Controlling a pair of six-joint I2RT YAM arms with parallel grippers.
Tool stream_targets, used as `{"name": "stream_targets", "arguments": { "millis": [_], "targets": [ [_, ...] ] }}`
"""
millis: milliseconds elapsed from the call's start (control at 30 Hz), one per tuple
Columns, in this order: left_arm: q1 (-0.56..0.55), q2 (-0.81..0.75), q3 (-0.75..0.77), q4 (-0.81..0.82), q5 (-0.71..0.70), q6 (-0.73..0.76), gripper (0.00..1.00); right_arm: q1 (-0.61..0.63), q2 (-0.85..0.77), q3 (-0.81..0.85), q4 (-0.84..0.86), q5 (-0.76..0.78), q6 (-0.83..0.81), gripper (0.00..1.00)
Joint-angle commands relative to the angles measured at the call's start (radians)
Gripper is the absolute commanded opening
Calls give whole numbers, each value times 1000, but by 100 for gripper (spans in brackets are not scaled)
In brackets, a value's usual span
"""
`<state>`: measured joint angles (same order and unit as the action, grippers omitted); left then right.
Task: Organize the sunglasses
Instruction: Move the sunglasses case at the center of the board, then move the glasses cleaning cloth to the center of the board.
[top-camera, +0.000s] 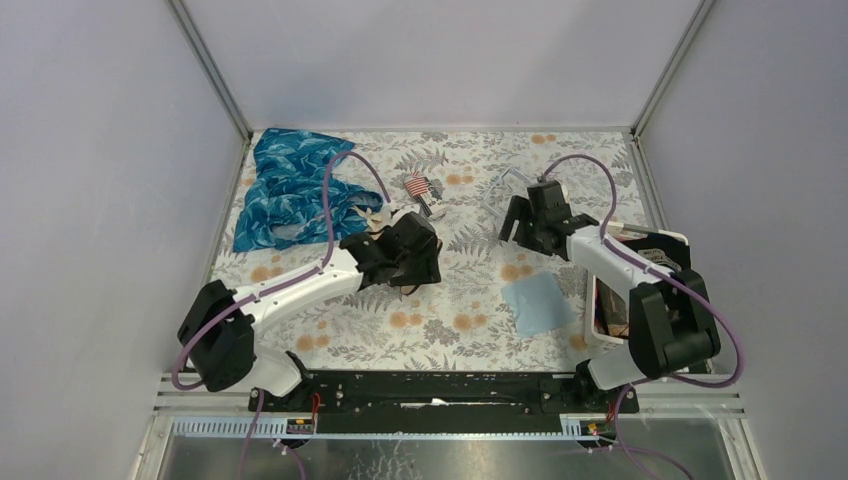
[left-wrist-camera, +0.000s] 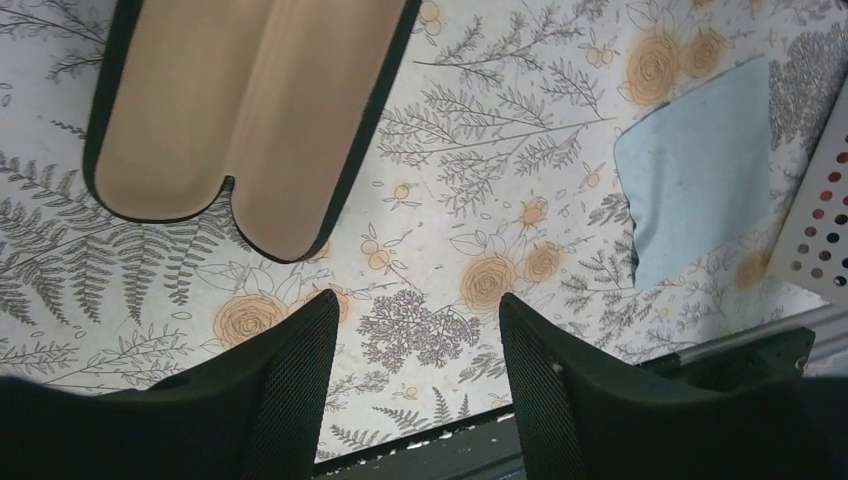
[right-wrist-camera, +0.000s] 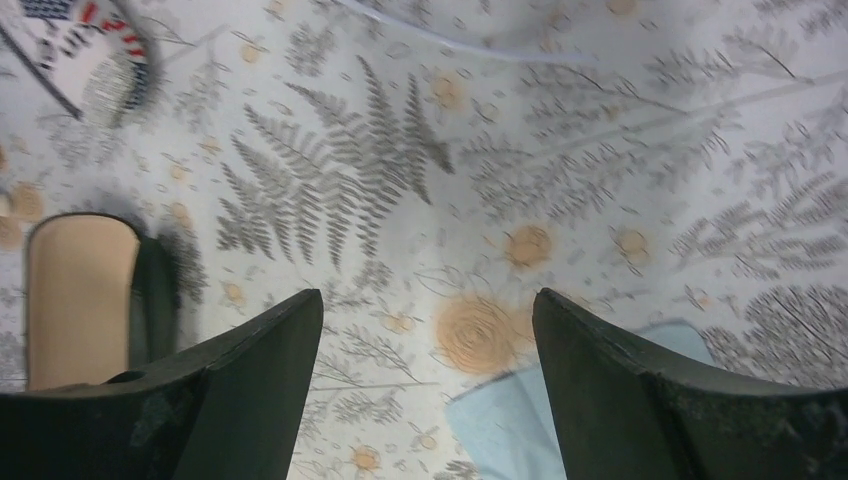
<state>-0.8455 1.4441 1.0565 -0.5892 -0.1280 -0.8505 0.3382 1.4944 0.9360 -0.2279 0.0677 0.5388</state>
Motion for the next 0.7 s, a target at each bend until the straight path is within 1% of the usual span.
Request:
{"name": "stream_targets", "arguments": {
  "millis": [0, 67, 100, 200, 267, 333, 433, 567, 667],
  "targets": [
    [-9, 25, 33, 65, 39, 46, 65, -31, -101, -101, -48, -6, 3, 81],
    [-9, 38, 41, 75, 53, 54, 65, -33, -131, -155, -48, -39, -5, 77],
    [-9, 46, 44, 77, 58, 57, 65, -33, -145, -180, -48, -78, -6, 74],
    [-13, 69, 60, 83, 68, 63, 65, -32, -180, -267, -26, -173, 3, 63],
    [-15, 79, 64, 85, 72, 65, 65, -30, -204, -313, -20, -192, 4, 56],
    [-17, 85, 63, 91, 74, 63, 65, -25, -228, -339, -21, -192, 0, 52],
    [-19, 92, 59, 101, 81, 58, 65, -12, -249, -355, -24, -188, -13, 48],
    [-21, 102, 58, 109, 87, 51, 65, 21, -221, -342, -11, -201, -15, 47],
    [-22, 104, 61, 110, 90, 47, 65, 66, -212, -332, 8, -180, -1, 47]
  ]
}}
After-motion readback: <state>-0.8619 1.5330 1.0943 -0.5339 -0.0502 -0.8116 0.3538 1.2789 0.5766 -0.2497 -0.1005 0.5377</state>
